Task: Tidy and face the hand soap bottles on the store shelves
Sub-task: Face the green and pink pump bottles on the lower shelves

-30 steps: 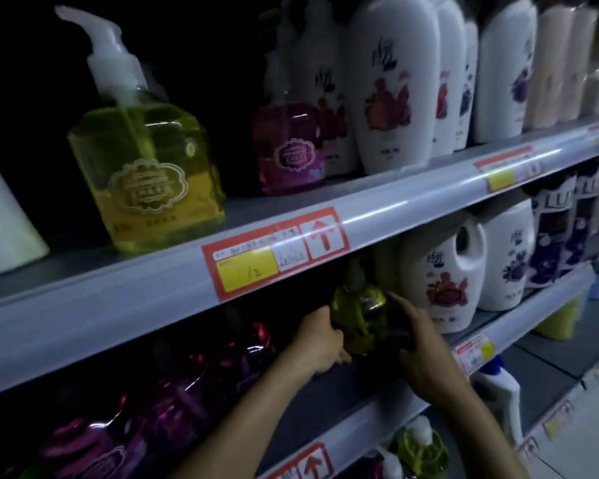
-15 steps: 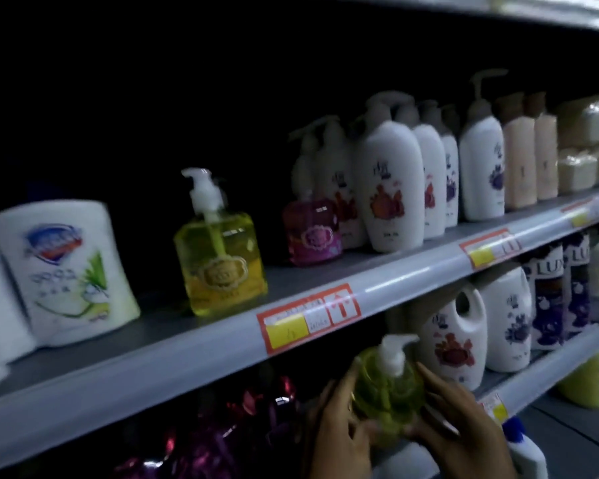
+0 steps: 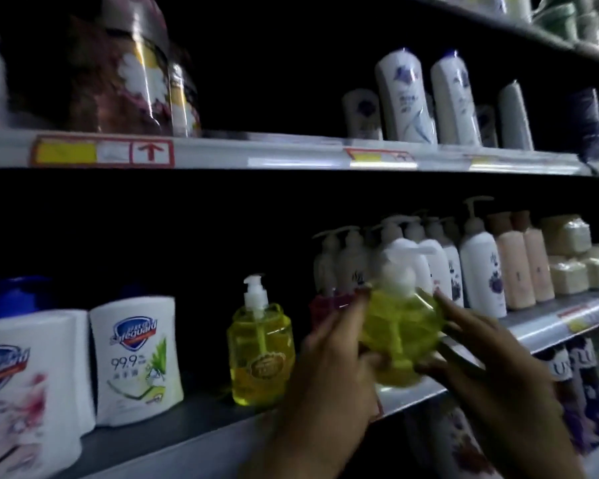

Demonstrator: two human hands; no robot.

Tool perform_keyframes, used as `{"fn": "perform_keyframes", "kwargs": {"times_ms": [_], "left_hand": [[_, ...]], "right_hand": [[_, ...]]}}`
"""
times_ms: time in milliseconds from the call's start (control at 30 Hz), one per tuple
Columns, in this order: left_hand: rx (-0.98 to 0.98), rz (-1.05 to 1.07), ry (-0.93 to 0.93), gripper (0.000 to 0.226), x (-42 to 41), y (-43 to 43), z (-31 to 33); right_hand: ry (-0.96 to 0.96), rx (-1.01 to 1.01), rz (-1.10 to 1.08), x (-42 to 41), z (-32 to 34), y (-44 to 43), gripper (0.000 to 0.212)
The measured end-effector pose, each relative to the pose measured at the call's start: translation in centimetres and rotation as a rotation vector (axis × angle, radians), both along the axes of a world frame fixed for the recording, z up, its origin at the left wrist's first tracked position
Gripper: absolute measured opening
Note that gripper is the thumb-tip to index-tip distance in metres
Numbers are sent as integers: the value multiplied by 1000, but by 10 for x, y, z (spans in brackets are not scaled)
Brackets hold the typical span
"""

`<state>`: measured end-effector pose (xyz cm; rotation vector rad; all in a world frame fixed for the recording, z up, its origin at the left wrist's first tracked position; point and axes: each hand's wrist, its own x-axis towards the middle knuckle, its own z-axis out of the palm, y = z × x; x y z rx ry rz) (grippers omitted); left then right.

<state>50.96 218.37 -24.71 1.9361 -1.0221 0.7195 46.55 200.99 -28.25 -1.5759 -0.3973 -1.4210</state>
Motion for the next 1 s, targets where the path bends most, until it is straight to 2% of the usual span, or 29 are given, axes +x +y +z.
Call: {"fn": "perform_keyframes", "kwargs": {"times_ms": [133,200,333,467,533,667,800,1000], "left_hand": [[3,225,-43,65,33,4,25],[81,313,25,61,44,5,27],[218,385,106,46,47,4,24],[248,461,71,34,45,-2,23],[218,454,27,33,44,0,23],[188,368,-73,41,39,-1,16],[221,285,-101,42,38,-4,10],[231,282,-163,44,47,1,0]], "right_hand": [[175,-188,-50,48,32,24,78],[293,-223,-62,63,36,24,78],[502,-276,14,80,23,26,65],[573,-359,-46,82,19,34,60],[564,-403,-85,86,27,28,50],[489,-244,-287,114,47,10,27],[651,-368,-312,143,59,15,30],[743,-382,-390,175,62,7,39]]}}
